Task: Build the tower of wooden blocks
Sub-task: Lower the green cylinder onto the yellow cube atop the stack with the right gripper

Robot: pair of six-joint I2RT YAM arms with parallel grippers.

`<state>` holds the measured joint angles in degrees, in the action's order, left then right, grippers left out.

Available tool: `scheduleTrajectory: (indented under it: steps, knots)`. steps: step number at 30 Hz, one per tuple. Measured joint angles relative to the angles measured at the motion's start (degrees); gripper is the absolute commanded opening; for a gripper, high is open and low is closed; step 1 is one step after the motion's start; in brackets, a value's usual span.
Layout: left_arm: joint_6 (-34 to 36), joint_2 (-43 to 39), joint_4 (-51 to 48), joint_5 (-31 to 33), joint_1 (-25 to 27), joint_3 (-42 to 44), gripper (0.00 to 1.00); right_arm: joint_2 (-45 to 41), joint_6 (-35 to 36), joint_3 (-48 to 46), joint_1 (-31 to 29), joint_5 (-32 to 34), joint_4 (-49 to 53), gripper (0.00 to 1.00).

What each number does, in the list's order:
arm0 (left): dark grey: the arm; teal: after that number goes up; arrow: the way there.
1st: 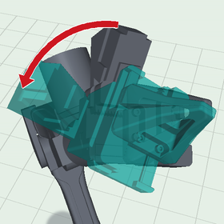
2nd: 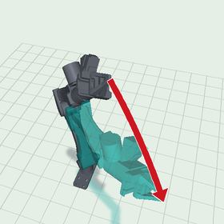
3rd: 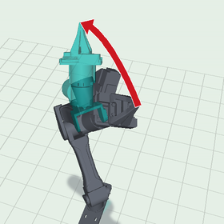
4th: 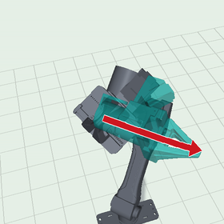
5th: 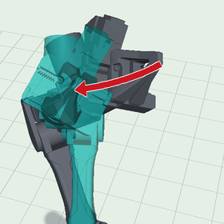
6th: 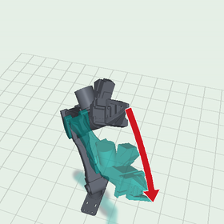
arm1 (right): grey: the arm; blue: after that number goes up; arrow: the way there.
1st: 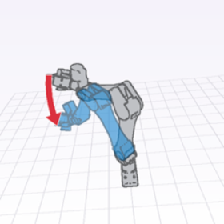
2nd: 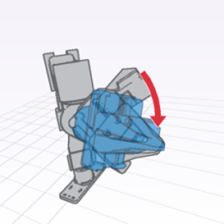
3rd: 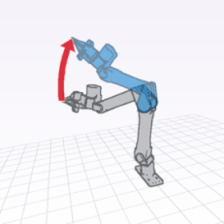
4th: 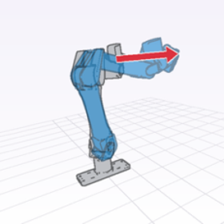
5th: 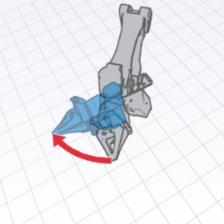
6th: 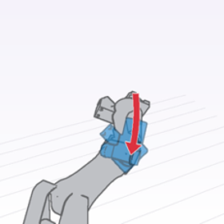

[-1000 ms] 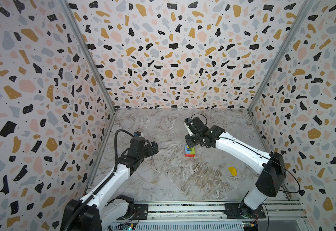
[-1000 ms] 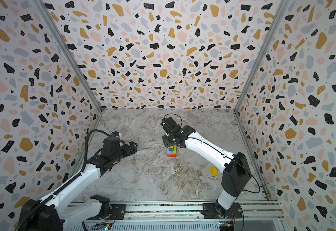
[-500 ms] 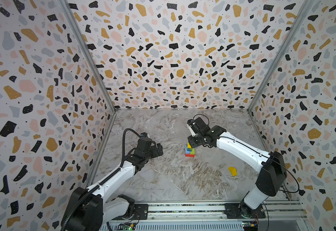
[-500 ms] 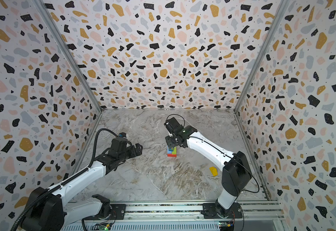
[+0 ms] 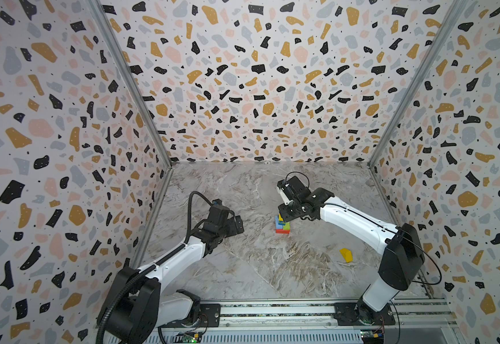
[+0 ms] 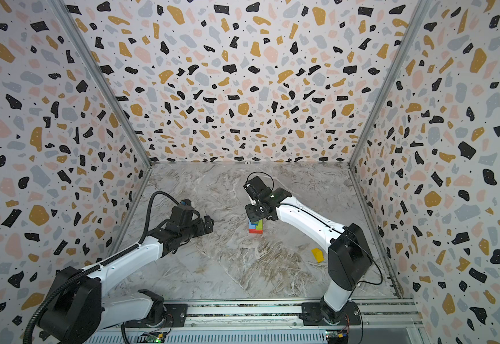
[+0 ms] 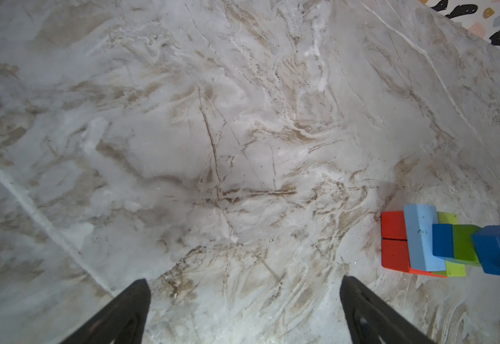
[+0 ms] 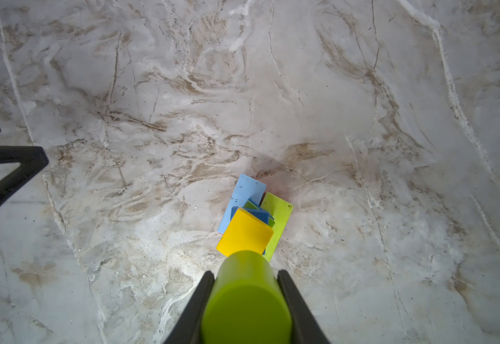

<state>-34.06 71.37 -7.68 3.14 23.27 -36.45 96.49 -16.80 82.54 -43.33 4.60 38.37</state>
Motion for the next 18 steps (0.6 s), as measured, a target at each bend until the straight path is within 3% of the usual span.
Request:
scheduleTrajectory:
  steps: [18]
  knots:
    - [0.42, 0.76, 0.0, 0.44, 0.17, 0.0, 1.0, 1.95, 0.0, -0.66, 0.0, -1.07, -0.96, 0.28]
